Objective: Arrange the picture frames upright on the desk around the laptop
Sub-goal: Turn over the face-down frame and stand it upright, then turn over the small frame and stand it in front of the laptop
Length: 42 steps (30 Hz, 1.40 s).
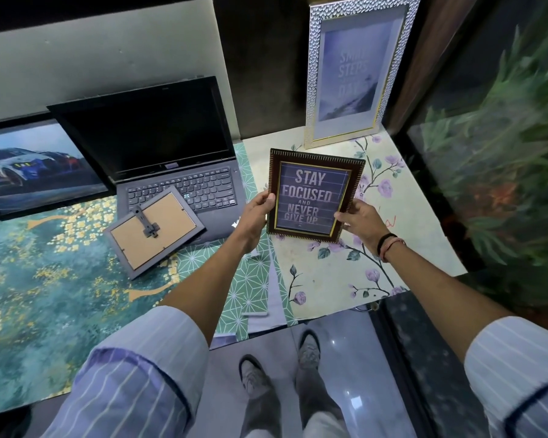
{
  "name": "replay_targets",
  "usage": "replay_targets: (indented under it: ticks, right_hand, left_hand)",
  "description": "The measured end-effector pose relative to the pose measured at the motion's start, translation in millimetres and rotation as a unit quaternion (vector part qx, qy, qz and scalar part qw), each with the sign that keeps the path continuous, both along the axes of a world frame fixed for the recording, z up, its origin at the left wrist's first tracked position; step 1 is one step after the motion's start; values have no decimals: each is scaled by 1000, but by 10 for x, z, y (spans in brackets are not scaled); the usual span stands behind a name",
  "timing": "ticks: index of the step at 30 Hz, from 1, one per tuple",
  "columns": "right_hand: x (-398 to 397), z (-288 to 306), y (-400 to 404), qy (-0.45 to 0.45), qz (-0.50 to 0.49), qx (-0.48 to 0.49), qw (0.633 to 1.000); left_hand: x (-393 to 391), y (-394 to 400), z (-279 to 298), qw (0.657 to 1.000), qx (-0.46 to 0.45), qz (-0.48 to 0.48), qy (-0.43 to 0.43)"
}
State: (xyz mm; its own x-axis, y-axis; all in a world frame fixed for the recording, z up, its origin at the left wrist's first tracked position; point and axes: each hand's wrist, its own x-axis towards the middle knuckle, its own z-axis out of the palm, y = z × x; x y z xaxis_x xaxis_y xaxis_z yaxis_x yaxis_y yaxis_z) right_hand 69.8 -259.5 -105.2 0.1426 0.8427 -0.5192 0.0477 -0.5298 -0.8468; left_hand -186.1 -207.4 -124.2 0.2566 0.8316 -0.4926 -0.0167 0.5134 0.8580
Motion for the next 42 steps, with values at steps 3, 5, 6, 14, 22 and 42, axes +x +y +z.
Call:
replay_targets:
  ticks: [3, 5, 6, 14, 22, 42]
  right_hand:
    - [-26, -37, -17, -49, -22, -35, 998]
    - [-50, -82, -40, -79, -49, -77, 993]
    - [-77, -87, -62, -84, -64, -102, 989]
    - [-584, 176, -218, 44, -108, -227, 967]
    - [-1458, 462, -100, 127, 5, -181, 975]
    - [-3458, -48, 393, -199, 202, -23, 959]
  left_hand:
    - [-39, -34, 12, 1000, -6, 3, 13]
    - [-77, -80, 88, 1000, -8, 3, 26]
    - [-105, -106, 122, 1000, -7, 3, 30]
    - [-457, -284, 390, 999, -4, 27, 24]
    - [-1169, -468, 555, 996, 1, 82, 32]
    - [-2955, -765, -148, 923, -121, 320, 176]
